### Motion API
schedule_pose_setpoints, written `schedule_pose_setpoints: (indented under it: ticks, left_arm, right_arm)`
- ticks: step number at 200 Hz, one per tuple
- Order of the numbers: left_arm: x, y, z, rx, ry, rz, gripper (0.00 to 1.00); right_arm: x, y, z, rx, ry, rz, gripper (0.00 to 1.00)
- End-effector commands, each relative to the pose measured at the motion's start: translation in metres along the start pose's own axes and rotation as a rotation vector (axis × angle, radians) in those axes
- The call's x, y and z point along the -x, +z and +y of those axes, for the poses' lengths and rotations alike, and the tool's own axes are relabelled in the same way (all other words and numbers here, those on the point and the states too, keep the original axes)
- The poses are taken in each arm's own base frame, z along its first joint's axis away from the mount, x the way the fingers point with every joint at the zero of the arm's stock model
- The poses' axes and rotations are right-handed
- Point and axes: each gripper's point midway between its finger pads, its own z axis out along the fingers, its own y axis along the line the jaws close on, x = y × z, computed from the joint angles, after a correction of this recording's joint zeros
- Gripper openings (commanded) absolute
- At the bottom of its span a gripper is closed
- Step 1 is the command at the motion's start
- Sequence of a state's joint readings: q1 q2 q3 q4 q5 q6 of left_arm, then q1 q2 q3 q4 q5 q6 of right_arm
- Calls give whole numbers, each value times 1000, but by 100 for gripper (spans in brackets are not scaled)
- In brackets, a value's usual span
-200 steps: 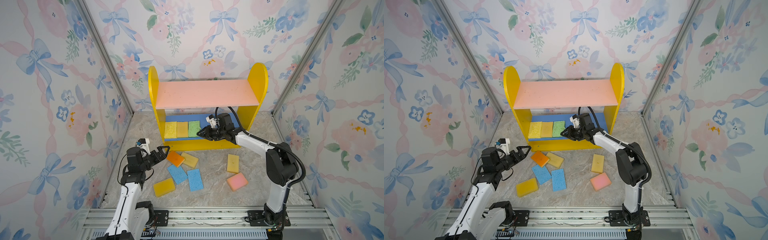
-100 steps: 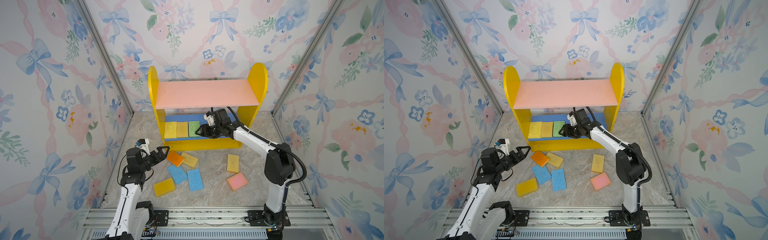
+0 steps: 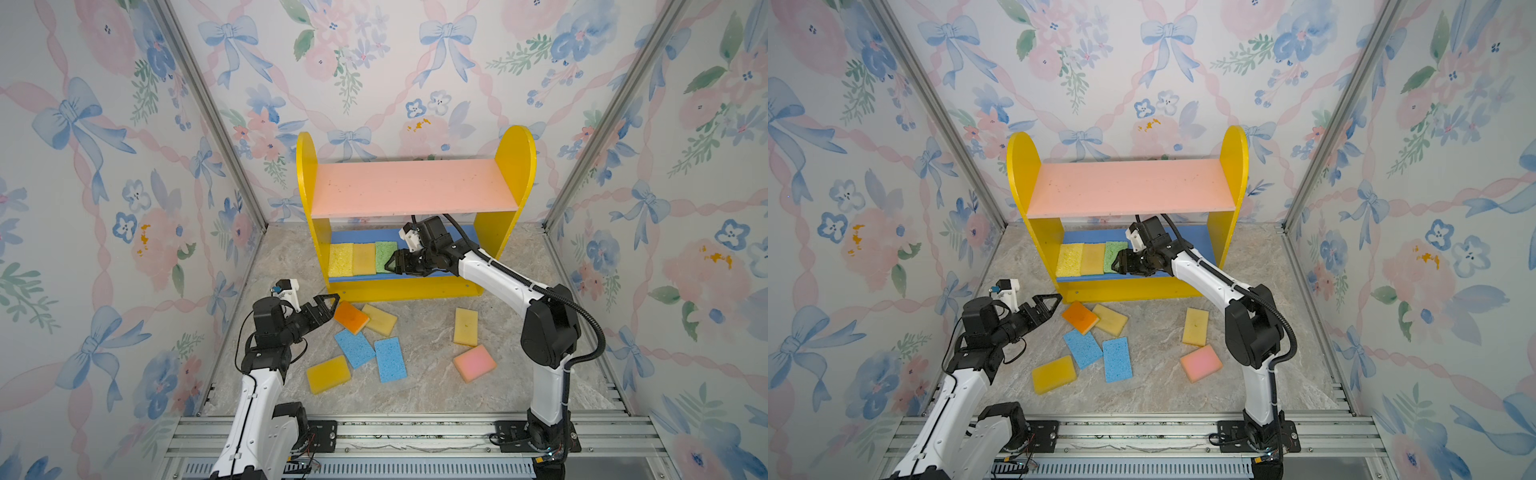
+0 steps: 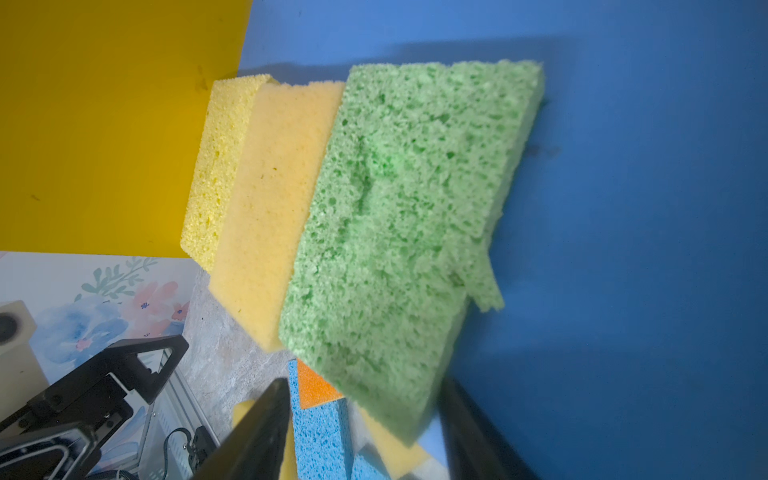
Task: Place and organize the cleaning sponges onto the shelf
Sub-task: 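Push the green sponge against the green-backed sponge on the blue shelf with the right gripper, then withdraw the right gripper and lower it onto the plain yellow sponge on the floor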
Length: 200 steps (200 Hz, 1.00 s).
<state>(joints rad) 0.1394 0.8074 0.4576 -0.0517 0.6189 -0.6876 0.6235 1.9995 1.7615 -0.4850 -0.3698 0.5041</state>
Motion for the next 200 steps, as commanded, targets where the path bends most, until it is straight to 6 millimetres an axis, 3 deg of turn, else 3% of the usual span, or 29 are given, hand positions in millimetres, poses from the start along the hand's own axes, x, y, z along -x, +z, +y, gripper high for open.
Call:
schedule_pose_setpoints:
  ticks: [1, 28, 62, 93, 112, 146, 159, 200]
  left_arm:
    - [-3, -2, 1, -8, 10, 4, 98]
    - [-3, -1, 1, -8, 9, 6, 98]
    - [-2, -2, -2, -19, 15, 6, 98]
    - [-7, -1, -3, -31, 9, 23, 98]
    - [-13, 0, -6, -43, 15, 43, 98]
    - [-39, 14, -18, -63, 44, 138, 98]
    - [-52, 20, -20, -51, 53, 166, 98]
    - [-73, 25, -17, -28, 30, 211, 98]
  right_arm:
    - [-14, -2, -15, -96, -16, 40, 61]
    - [-14, -22, -18, -122, -24, 10, 63]
    - [-20, -52, -6, -92, -49, -29, 71]
    - [-51, -83, -6, -117, -78, -32, 79]
    - [-82, -95, -17, -131, -55, -8, 86]
    - [-154, -73, -21, -59, 3, 103, 100]
    - [-179, -58, -15, -51, -23, 154, 97]
    - [-218, -20, -8, -75, -46, 263, 97]
